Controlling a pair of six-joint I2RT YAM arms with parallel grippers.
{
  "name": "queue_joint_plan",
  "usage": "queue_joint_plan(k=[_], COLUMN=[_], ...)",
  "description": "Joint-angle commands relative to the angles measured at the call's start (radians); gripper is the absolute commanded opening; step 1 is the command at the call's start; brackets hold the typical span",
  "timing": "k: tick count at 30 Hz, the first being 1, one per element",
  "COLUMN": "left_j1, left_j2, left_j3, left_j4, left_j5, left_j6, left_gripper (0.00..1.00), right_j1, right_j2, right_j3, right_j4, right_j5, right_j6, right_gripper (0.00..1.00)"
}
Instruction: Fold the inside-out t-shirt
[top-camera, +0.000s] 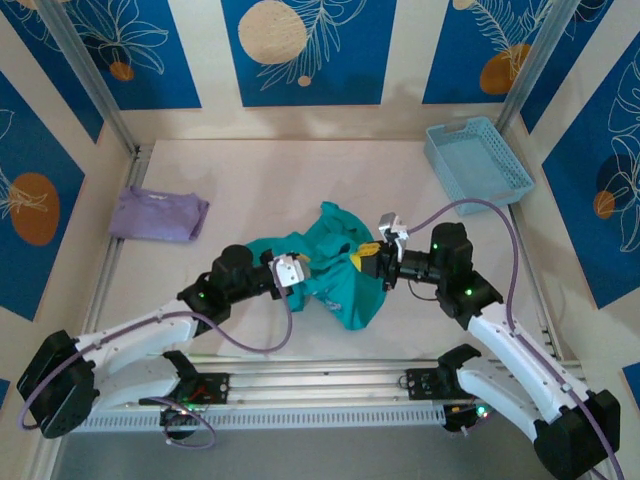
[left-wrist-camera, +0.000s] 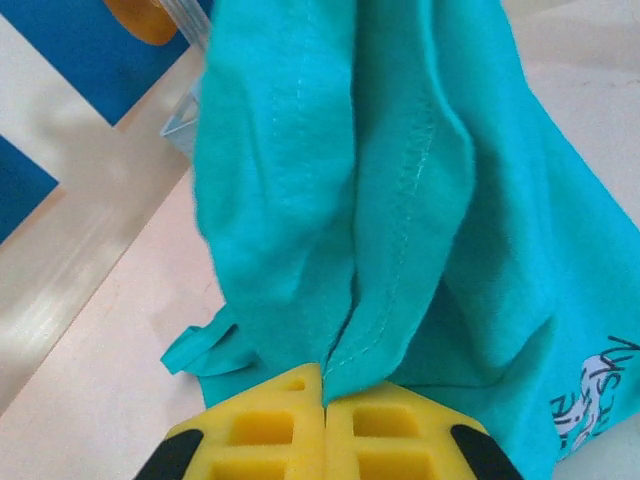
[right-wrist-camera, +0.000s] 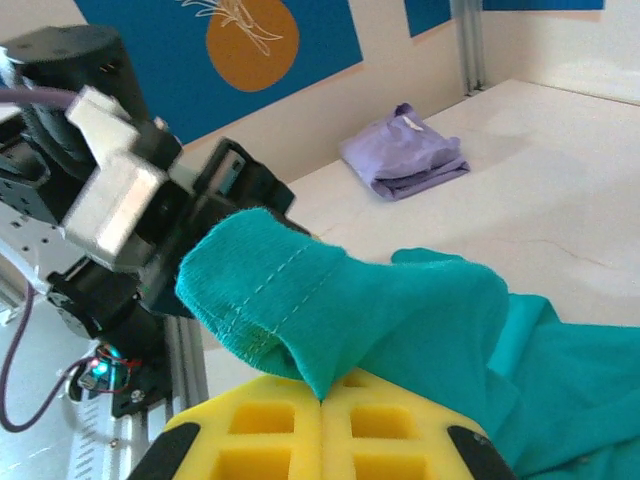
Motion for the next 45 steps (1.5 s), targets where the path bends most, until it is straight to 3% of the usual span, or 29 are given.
queue_joint_plan(k=[1, 5, 10, 16, 21, 29, 36, 45], left_j1=[-0.007, -0.007, -0.008, -0.01, -0.02, -0.027, -0.03, -0.031], left_j2=[-0.129, -0.239, -0.242, -0.228, -0.204, -0.212, -0.219, -0.227], left_j3=[-0.067, -0.145, -0.176, -0.177, -0.179, -0.174, -0.172, -0.171], left_j4=[0.088, 0.12, 0.105, 0.071, 0.059, 0.045, 0.042, 0.032], left_j5=[-0.034, -0.041, -0.047, -0.044, -0.046, -0.038, -0.042, -0.057], left_j6=[-0.116, -0.178, -0.17, -0.118, -0.087, -0.078, -0.079, -0.084], left_gripper=[0.0, 0.0, 0.0, 0.0, 0.0, 0.0, 0.0, 0.0], right_j1=[0.006, 0.09, 0.238, 0.259, 0.259, 0.224, 0.107, 0.095], right_j2=[-0.041, -0.011, 0.081, 0.078, 0.012, -0.007, 0.088, 0.138], right_j3=[-0.065, -0.123, -0.15, -0.131, -0.097, -0.053, -0.008, -0.022], right_j4=[0.029, 0.051, 0.056, -0.078, -0.181, -0.194, -0.16, -0.115], right_j5=[0.121, 0.214, 0.421, 0.585, 0.511, 0.406, 0.243, 0.131], right_j6=[-0.002, -0.037, -0.033, 0.117, 0.089, -0.01, -0.023, -0.021], right_gripper=[0.01, 0.07, 0.2, 0.37, 0.48, 0.59, 0.6, 0.54])
